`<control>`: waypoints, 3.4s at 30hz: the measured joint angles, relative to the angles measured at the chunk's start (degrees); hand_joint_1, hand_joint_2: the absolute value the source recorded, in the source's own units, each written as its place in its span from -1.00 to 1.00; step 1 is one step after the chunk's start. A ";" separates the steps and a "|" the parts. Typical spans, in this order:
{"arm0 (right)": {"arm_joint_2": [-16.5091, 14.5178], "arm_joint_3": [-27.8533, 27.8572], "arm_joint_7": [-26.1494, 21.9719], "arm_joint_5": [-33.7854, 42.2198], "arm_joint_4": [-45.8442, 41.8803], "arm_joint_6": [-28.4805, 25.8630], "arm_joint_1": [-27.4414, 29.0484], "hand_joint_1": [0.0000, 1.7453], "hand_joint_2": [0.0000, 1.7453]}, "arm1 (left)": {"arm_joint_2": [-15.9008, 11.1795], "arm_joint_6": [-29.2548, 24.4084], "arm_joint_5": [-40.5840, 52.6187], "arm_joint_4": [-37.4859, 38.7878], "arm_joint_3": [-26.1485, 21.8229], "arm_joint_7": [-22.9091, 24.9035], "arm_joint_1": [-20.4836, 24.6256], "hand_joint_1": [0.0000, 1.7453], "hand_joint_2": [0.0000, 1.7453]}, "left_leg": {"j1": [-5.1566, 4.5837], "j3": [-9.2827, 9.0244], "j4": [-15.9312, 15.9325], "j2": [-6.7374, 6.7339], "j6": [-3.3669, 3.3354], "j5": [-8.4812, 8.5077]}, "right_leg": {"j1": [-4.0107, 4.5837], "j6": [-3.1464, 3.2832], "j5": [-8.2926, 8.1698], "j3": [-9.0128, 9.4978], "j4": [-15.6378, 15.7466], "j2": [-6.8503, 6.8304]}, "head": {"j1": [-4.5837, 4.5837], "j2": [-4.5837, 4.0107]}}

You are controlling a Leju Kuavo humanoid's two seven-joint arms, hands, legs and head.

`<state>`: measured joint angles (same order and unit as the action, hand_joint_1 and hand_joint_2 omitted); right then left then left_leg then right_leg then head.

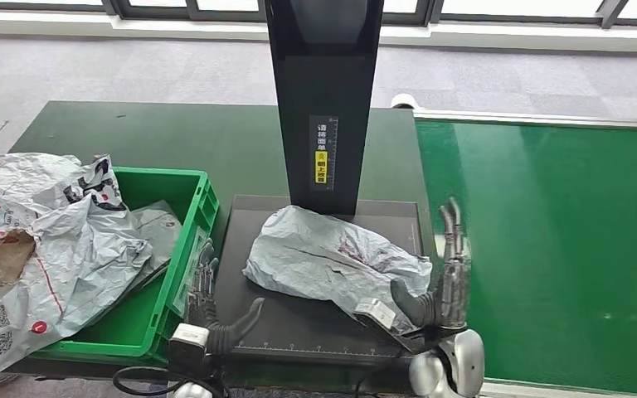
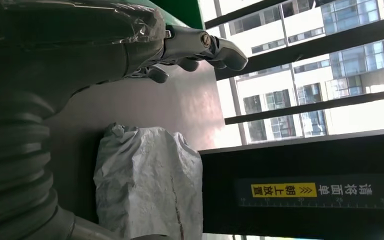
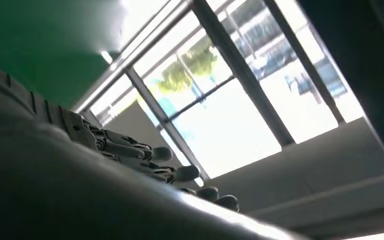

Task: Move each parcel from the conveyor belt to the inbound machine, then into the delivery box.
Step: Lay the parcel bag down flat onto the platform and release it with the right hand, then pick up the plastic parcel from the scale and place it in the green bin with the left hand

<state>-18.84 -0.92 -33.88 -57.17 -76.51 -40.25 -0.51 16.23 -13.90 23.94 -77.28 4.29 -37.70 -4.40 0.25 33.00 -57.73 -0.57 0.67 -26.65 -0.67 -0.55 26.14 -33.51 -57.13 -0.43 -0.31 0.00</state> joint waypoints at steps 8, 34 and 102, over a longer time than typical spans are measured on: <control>-0.01 3.92 -4.71 4.36 -17.58 0.05 3.13 -1.00 1.00 | -0.02 0.55 6.64 5.88 6.70 0.00 8.96 -1.00 1.00 | -0.02 -0.04 -0.01 -0.08 -0.02 0.00 | -0.02 -0.10 -0.11 0.02 0.03 0.11 | 0.00 0.00; -0.17 7.61 -0.19 2.42 -22.93 0.14 2.61 -1.00 1.00 | 4.98 -7.44 15.43 47.39 40.78 33.59 36.38 -1.00 1.00 | -0.09 -0.03 -0.01 -0.09 -0.06 0.03 | -0.12 -0.20 -0.21 0.09 0.01 0.23 | 0.00 0.00; -0.23 10.33 0.51 1.83 -23.85 0.14 4.49 -1.00 1.00 | -9.71 -26.01 65.80 13.87 26.97 59.93 33.73 1.00 1.00 | -0.09 -0.21 0.00 0.20 -0.17 0.11 | -0.13 -0.22 -0.11 0.44 -0.03 -0.14 | -0.02 0.00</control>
<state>-19.08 9.40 -33.37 -55.34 -100.36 -40.11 3.99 6.52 -39.91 89.74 -63.41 31.26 22.23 29.32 0.16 32.79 -57.73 -0.37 0.50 -26.55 -0.80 -0.77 26.03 -33.07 -57.16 -0.57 -0.33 0.00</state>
